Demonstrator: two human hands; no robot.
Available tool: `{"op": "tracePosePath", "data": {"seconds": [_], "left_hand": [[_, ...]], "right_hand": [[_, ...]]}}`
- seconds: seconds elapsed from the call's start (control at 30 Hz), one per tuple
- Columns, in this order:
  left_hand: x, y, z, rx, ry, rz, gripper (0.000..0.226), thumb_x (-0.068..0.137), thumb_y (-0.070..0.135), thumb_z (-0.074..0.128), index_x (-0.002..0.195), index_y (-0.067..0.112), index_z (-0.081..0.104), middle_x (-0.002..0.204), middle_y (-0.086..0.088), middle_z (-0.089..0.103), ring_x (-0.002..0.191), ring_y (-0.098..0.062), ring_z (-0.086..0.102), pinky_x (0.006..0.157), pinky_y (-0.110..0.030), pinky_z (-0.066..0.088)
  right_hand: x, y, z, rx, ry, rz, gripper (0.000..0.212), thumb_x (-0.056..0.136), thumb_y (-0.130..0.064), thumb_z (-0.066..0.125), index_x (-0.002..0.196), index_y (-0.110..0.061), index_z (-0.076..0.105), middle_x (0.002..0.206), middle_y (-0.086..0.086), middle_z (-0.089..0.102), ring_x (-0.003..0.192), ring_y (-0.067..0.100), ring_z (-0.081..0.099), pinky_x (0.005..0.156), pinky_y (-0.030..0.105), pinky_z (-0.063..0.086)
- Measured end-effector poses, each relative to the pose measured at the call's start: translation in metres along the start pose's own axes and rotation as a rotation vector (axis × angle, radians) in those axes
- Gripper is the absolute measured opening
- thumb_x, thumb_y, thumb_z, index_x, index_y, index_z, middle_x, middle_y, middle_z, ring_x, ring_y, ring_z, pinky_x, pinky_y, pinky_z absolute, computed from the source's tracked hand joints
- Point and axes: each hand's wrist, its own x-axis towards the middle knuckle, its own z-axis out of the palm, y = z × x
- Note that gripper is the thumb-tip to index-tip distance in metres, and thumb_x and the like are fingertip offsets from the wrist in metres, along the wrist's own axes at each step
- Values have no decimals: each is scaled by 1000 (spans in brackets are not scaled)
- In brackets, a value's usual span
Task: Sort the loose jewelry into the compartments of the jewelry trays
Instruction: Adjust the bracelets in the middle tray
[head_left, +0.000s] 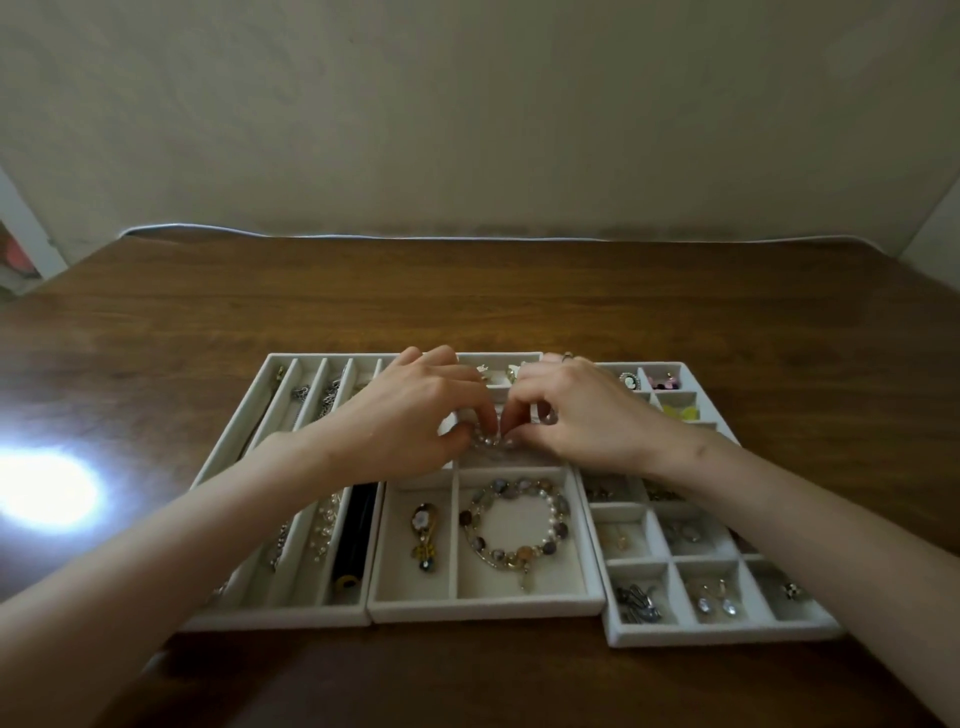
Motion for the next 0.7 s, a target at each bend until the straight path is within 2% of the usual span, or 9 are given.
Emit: {"op": "tracePosePath", "data": {"seconds": [0.13,0.23,0.3,0.43,0.53,0.7], "left_hand": [[0,0,-1,-24,6,7,33,75,43,36,91,34,63,87,18,59,87,-7,44,79,-33,39],[1,0,-1,-8,-22,32,37,75,48,34,90,32,64,91,16,61,87,-7,42,77,-29,35],[1,0,-1,29,-27,53,37,77,46,34,89,31,65,92,15,61,86,-6,40,76,-28,34],[1,0,-4,88,12,96,30,78,36,36,85,31,65,89,16,61,82,-8,42,71,-27,34],[1,0,-6,96,33,123,30,79,29,36,86,33,65,90,19,61,79,-6,38,69,-26,33],[1,-5,-6,172,-18,148,43,73,23,28,93,35,64,95,20,63,85,-6,40,75,-28,33]], "right_hand": [[0,0,-9,111,-24,47,10,83,-26,68,75,-29,64,81,-16,52,77,0,42,71,23,31],[-3,-2,-10,122,-112,50,17,82,-27,69,70,-35,59,86,-12,51,79,0,39,70,24,31],[-5,-4,-7,49,-118,29,13,83,-26,68,74,-33,61,89,-7,50,81,2,38,73,24,30],[-4,-4,-11,-87,-7,-2,7,84,-23,67,83,-29,63,92,-5,53,85,7,42,77,25,30],[-3,-1,-17,-40,12,-73,20,85,-8,61,88,-26,70,90,-12,57,85,8,44,78,23,28],[-5,2,-20,-222,-95,-152,35,86,-1,53,101,-29,68,102,-14,60,95,4,37,85,21,21]]}}
